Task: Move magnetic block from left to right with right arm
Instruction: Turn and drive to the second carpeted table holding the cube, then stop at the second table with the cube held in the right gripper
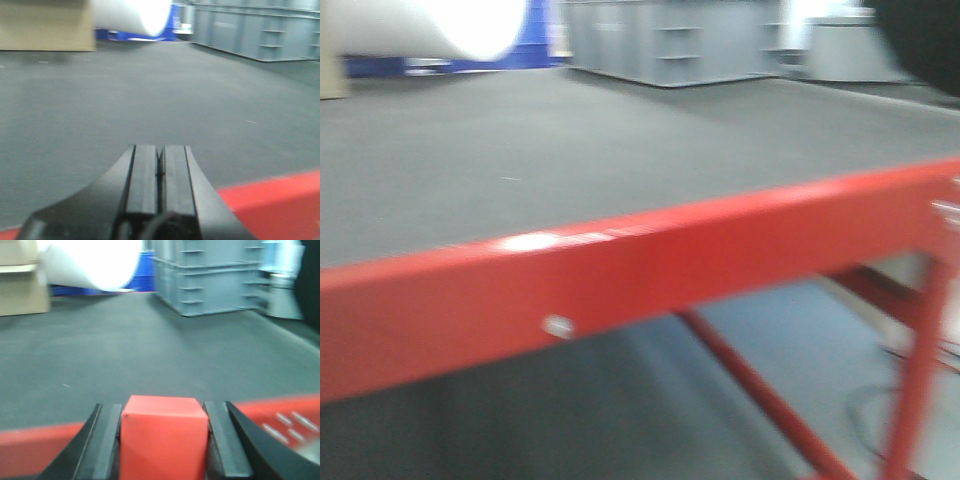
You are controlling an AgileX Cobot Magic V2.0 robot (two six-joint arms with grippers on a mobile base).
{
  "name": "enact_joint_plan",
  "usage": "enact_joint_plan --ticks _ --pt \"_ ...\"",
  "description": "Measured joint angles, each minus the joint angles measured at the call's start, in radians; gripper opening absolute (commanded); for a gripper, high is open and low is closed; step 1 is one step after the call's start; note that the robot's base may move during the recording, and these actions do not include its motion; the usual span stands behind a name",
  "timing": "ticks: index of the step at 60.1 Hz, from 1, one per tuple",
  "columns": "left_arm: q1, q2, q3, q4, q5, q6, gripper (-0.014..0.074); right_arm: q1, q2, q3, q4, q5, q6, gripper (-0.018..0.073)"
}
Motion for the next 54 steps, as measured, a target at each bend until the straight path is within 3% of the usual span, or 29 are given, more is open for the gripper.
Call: enact_joint_plan --ticks 54 --pt "0.0 0.0 0.0 0.0 0.0 0.0 -0.0116 0.0 0.0 0.0 0.0 0.0 0.0 0.0098"
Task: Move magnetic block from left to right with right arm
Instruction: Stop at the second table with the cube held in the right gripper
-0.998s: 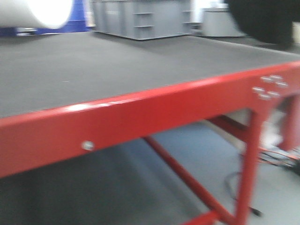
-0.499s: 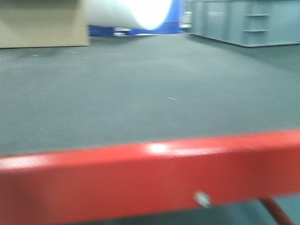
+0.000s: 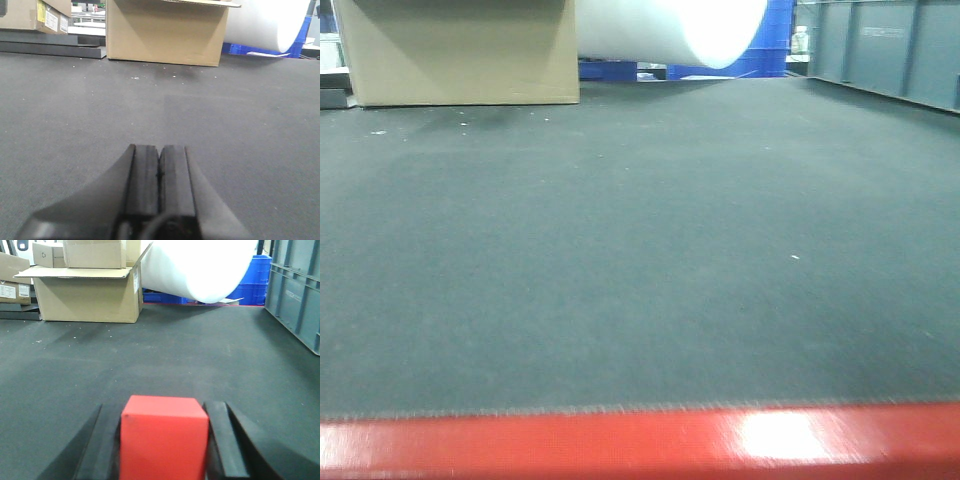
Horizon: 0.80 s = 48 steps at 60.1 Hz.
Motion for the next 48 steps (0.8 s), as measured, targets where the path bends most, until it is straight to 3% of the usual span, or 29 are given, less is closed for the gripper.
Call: enact_joint_plan --ticks 24,48 --pt "-0.051 0.0 0.0 0.0 0.0 0.0 -0.0116 0.0 0.0 0.0 0.0 0.0 0.0 0.0098" --pt "0.06 0.0 0.0 0.0 0.0 0.0 -0.0116 0.0 0.0 0.0 0.0 0.0 0.0 0.0097"
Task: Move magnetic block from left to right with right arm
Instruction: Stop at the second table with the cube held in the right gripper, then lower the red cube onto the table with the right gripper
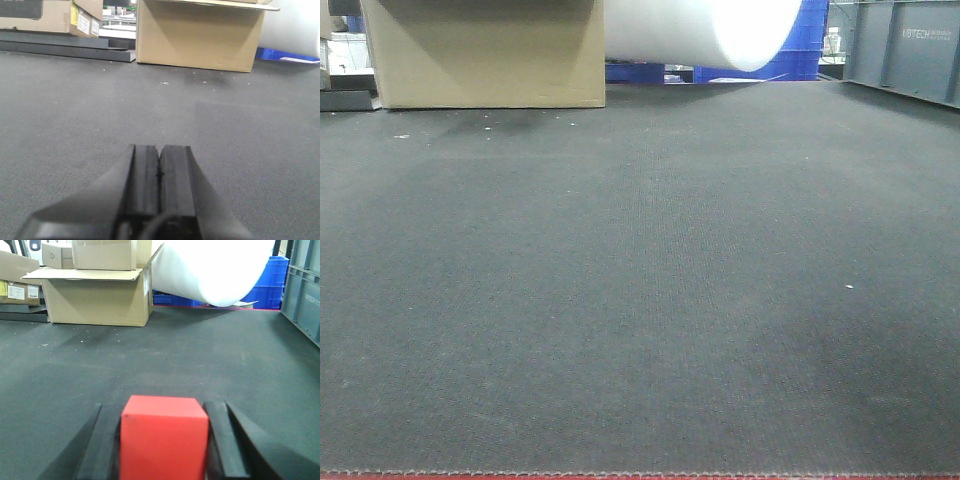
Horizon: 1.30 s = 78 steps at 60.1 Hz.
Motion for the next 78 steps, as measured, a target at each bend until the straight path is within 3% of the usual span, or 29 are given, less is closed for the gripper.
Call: enact_joint_plan --ticks 8,17,30,37,59,78 --pt "0.0 0.0 0.0 0.0 0.0 0.0 -0.0116 0.0 0.029 -0.034 0.018 -0.001 0.0 0.0097" --pt "0.0 0.0 0.0 0.0 0.0 0.0 -0.0116 0.0 0.207 -0.19 0.086 -0.001 -0.011 0.0097" --pt "0.0 0.0 0.0 0.0 0.0 0.0 -0.0116 0.067 0.568 -0.405 0.25 -0.001 -0.226 0.0097" --pt "0.0 0.0 0.0 0.0 0.0 0.0 -0.0116 0.121 0.743 -0.474 0.3 -0.002 -0.273 0.0097" --pt "0.0 0.0 0.0 0.0 0.0 0.0 -0.0116 0.214 1.25 -0.563 0.311 -0.017 -0.323 0.0097" --pt "0.0 0.0 0.0 0.0 0.0 0.0 -0.0116 0.22 1.546 -0.582 0.312 -0.061 -0.323 0.01"
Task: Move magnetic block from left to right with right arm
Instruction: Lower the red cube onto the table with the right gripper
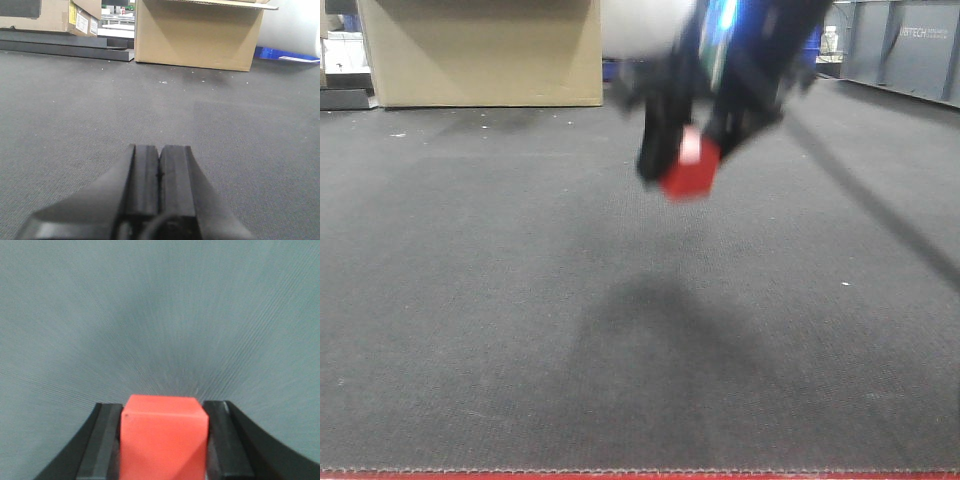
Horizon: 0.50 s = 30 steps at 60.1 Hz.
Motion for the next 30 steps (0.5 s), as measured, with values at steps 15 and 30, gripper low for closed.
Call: enact_joint_plan --ticks 15,30 --pt "0.0 0.0 0.0 0.0 0.0 0.0 -0.0116 0.0 0.061 -0.002 0.0 -0.002 -0.002 0.0266" --pt "0.0 0.0 0.0 0.0 0.0 0.0 -0.0116 0.0 0.061 -0.006 0.0 -0.002 -0.002 0.0644"
